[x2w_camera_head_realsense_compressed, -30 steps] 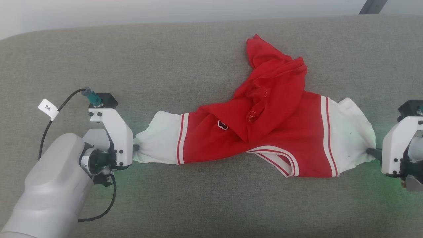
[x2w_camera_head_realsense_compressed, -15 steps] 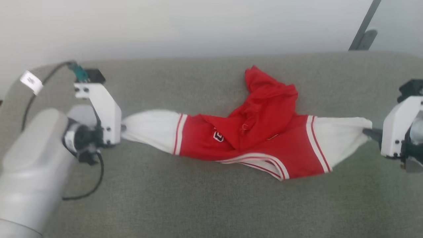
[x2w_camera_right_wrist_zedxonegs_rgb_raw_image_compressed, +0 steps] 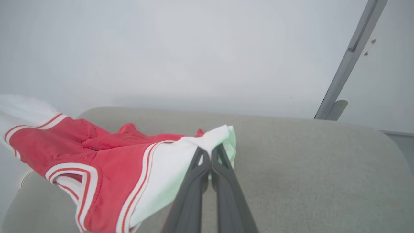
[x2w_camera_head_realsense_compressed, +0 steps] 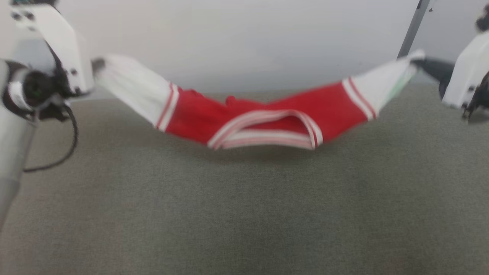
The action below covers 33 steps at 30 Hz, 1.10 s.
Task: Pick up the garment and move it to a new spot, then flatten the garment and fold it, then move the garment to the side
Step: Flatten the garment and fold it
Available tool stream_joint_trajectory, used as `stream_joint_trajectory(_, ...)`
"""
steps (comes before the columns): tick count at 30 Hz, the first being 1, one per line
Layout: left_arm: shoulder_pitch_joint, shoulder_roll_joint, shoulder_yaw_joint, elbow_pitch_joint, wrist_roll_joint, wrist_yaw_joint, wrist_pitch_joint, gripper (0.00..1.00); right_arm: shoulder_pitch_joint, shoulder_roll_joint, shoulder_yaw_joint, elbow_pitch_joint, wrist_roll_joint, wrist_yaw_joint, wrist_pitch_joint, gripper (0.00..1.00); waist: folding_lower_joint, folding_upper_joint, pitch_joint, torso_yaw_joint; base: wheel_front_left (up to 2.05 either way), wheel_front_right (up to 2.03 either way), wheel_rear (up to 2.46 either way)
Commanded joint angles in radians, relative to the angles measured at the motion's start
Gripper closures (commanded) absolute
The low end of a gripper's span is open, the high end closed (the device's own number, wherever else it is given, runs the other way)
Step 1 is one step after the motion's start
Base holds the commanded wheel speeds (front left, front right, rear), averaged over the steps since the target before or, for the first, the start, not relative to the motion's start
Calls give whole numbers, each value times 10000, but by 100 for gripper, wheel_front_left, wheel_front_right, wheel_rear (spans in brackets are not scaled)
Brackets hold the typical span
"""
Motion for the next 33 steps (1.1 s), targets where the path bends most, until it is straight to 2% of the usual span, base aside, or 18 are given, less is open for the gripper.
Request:
stream_joint_trajectory(1, -314, 100, 126, -48, 89, 62, -124, 100, -363, 27, -10, 3, 58, -14, -210, 100, 0, 0, -29, -25, 0, 0, 0)
stream_joint_trajectory(9, -1388, 311, 567, 121, 234, -48, -826, 100, -1923, 81, 174, 649, 50, -14, -1421, 100, 0, 0, -72, -124, 0, 0, 0)
stream_joint_trajectory(15, -1838, 319, 704, 321, 374, -178, -1428, 100, -2576, 74, 515, 1169, -80, -14, -1938, 100, 0, 0, -44, -176, 0, 0, 0)
stream_joint_trajectory(20, -2240, 224, 761, 822, 524, -403, -2206, 100, -3115, 105, 924, 1831, -419, -14, -2829, 100, 0, 0, 188, -219, 0, 0, 0)
stream_joint_trajectory(25, -2775, 55, 610, 1279, 1050, -672, -3294, 100, -3719, 10, 1439, 2306, -955, -14, -4238, 100, 0, 0, 800, -226, 0, 0, 0)
stream_joint_trajectory(33, -4397, -717, 336, 2239, 1892, -1019, -5581, 100, -5227, -70, 2389, 3516, -1756, -14, -7033, 100, 0, 0, 2408, -66, 0, 0, 0)
